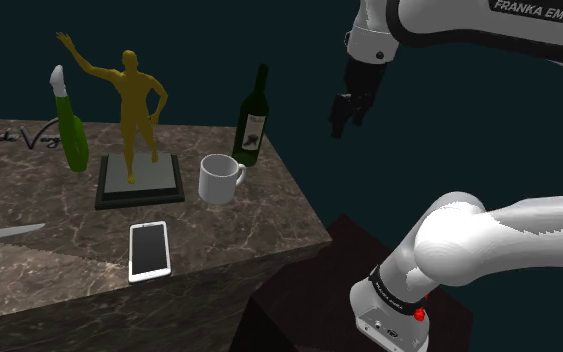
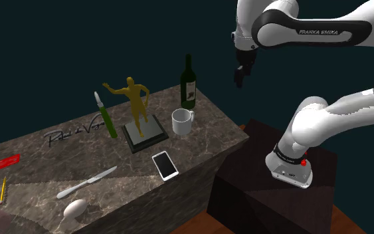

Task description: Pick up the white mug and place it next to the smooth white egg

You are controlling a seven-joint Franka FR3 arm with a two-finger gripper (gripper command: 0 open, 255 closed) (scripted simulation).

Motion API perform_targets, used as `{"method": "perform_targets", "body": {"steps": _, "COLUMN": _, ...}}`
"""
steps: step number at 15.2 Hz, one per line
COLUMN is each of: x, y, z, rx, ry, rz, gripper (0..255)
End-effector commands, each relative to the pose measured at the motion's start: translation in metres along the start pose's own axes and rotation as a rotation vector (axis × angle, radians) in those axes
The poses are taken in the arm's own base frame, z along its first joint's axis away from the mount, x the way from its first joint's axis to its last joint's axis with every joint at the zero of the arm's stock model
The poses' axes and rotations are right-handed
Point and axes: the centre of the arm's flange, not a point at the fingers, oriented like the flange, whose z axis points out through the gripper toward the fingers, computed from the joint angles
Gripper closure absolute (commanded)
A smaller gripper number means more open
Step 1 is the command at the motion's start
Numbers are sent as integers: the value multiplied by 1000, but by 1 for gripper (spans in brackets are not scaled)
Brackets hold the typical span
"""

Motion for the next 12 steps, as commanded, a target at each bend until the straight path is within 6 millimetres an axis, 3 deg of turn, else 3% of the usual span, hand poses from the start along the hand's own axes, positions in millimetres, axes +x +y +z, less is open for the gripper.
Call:
{"method": "perform_targets", "body": {"steps": 1, "x": 0, "y": 0, "z": 0, "rx": 0, "ry": 0, "rz": 0, "gripper": 0}}
{"method": "perform_targets", "body": {"steps": 12, "x": 90, "y": -90, "z": 54, "rx": 55, "ry": 14, "rz": -22, "gripper": 0}}
